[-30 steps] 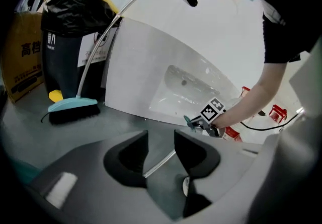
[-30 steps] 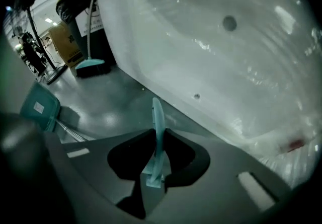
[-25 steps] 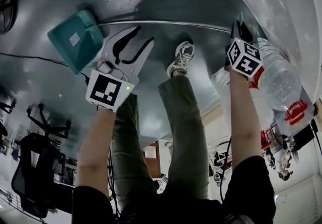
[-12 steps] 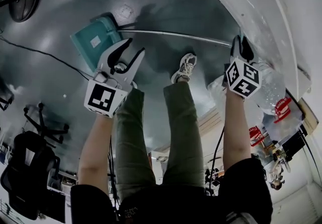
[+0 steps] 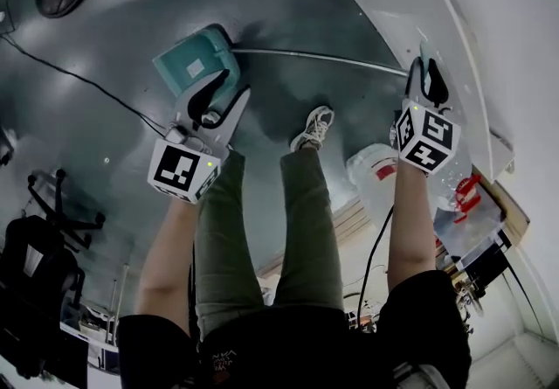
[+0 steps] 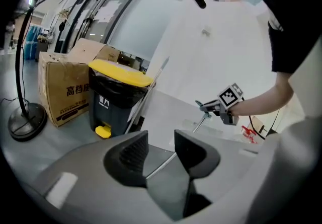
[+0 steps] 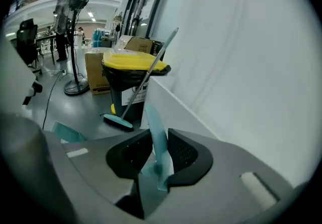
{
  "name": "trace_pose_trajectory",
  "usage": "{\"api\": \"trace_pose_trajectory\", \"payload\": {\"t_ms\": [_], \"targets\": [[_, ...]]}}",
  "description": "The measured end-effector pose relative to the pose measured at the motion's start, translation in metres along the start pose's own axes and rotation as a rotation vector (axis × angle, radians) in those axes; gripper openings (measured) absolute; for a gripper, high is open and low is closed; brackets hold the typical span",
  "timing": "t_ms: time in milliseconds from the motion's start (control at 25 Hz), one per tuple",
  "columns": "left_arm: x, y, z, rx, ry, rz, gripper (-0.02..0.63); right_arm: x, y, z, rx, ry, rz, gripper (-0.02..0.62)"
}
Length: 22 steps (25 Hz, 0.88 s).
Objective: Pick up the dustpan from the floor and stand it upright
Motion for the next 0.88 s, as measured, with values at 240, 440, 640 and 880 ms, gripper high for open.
{"api": "trace_pose_trajectory", "payload": {"t_ms": [240, 440, 640, 880], "targets": [[-0.027, 0.002, 0.026, -0.016, -0.050, 0.000, 0.170, -0.013, 0.011, 0.068, -0.157, -0.080, -0.010, 0.092], [-0.042, 0.004, 0.055, -0.011, -0.104, 0.000, 0.170, -0.020, 0.021, 0.114, -0.292, -0.129, -0.028, 0.092], [-0.060, 0.007, 0.068, -0.020, -0.130, 0.009, 0.170, -0.027, 0.027, 0.139, -0.385, -0.156, -0.045, 0.094], [-0.060, 0.005, 0.073, -0.031, -0.146, -0.002, 0.170, -0.029, 0.024, 0.159, -0.502, -0.187, -0.075, 0.094]]}}
Point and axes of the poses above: the fingertips, and each gripper's own axes: x forward along the fingers, y to its left, z out of its top, the point moved 8 cm from there along -x, backward along the fingers, and after that the axes turned 3 degrees about z, right-handed, at the moved point
